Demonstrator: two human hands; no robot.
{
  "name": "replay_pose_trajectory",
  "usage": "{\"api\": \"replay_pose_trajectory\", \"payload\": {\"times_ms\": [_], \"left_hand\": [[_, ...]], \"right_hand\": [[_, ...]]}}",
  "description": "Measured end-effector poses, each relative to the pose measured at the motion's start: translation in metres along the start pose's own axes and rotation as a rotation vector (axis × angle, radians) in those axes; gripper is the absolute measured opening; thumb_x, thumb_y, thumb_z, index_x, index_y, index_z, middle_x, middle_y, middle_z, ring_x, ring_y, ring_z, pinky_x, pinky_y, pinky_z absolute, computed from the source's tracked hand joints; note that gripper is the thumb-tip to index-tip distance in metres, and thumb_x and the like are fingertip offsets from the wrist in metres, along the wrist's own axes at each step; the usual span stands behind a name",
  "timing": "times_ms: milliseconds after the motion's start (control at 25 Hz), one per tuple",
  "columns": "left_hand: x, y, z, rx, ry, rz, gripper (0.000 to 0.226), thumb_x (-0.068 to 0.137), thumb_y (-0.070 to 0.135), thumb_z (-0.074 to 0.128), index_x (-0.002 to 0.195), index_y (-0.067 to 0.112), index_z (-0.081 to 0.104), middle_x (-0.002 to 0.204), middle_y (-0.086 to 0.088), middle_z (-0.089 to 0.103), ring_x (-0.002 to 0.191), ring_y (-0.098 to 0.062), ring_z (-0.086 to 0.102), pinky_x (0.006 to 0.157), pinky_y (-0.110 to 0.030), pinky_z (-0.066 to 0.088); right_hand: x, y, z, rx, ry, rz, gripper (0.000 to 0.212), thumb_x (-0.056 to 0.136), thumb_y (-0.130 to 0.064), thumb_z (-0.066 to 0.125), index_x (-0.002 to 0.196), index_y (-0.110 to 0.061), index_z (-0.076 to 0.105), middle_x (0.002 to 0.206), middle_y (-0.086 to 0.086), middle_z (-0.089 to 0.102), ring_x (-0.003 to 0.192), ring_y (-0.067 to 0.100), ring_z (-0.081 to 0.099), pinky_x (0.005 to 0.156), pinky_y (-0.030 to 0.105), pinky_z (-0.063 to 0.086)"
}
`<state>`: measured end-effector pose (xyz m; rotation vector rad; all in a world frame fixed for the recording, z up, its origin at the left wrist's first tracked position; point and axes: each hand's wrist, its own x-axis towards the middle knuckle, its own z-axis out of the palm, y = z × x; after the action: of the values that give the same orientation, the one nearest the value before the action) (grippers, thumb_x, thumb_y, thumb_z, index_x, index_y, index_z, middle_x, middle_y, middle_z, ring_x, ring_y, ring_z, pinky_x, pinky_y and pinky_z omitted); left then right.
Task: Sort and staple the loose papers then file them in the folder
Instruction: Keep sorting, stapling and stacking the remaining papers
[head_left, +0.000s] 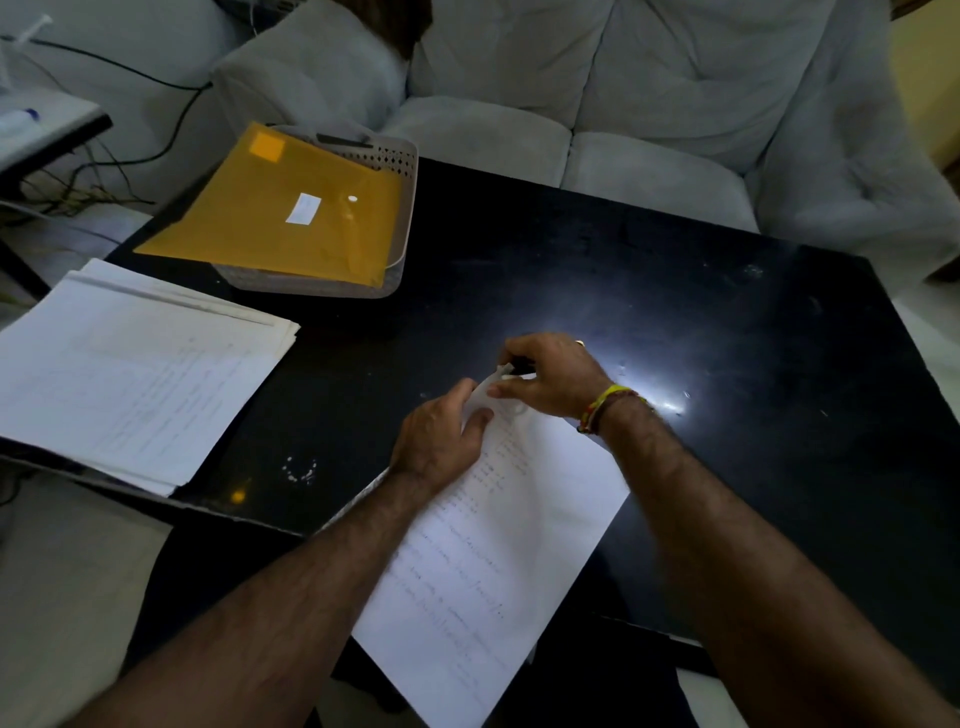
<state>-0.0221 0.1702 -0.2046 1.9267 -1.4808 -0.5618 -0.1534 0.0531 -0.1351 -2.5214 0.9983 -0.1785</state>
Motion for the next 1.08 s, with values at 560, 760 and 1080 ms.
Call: {"api": "replay_pose_trajectory", "payload": {"times_ms": [560, 760, 1080], "left_hand": [[-0.004, 0.005, 0.001, 0.089, 0.062, 0.042, 0.017, 0.092, 0.045, 0.050, 0.091, 0.028, 0.049, 0.071, 0.007, 0.058, 0.067, -0.010, 0.060, 0.066, -0.037, 0.055], [-0.003, 0.010, 0.002, 0.110, 0.063, 0.014, 0.016, 0.092, 0.045, 0.048, 0.091, 0.029, 0.049, 0.074, 0.008, 0.058, 0.071, -0.009, 0.059, 0.069, -0.038, 0.055], [-0.002, -0.002, 0.003, 0.074, 0.044, 0.009, 0.017, 0.093, 0.044, 0.050, 0.091, 0.027, 0.051, 0.080, 0.008, 0.061, 0.076, -0.012, 0.061, 0.071, -0.037, 0.055]], "right_hand": [[-0.036, -0.002, 0.043, 0.032, 0.470, 0.016, 0.031, 0.081, -0.048, 0.068, 0.101, -0.024, 0.066, 0.095, -0.007, 0.065, 0.089, 0.016, 0.059, 0.082, 0.038, 0.048], [-0.031, 0.011, 0.019, -0.197, 0.266, -0.111, 0.036, 0.087, -0.048, 0.063, 0.115, -0.026, 0.065, 0.104, -0.004, 0.062, 0.098, 0.020, 0.059, 0.088, 0.037, 0.044], [-0.011, 0.007, 0.013, -0.166, 0.286, -0.234, 0.052, 0.087, -0.049, 0.045, 0.128, -0.022, 0.060, 0.096, -0.005, 0.061, 0.084, 0.016, 0.059, 0.076, 0.032, 0.046]]}}
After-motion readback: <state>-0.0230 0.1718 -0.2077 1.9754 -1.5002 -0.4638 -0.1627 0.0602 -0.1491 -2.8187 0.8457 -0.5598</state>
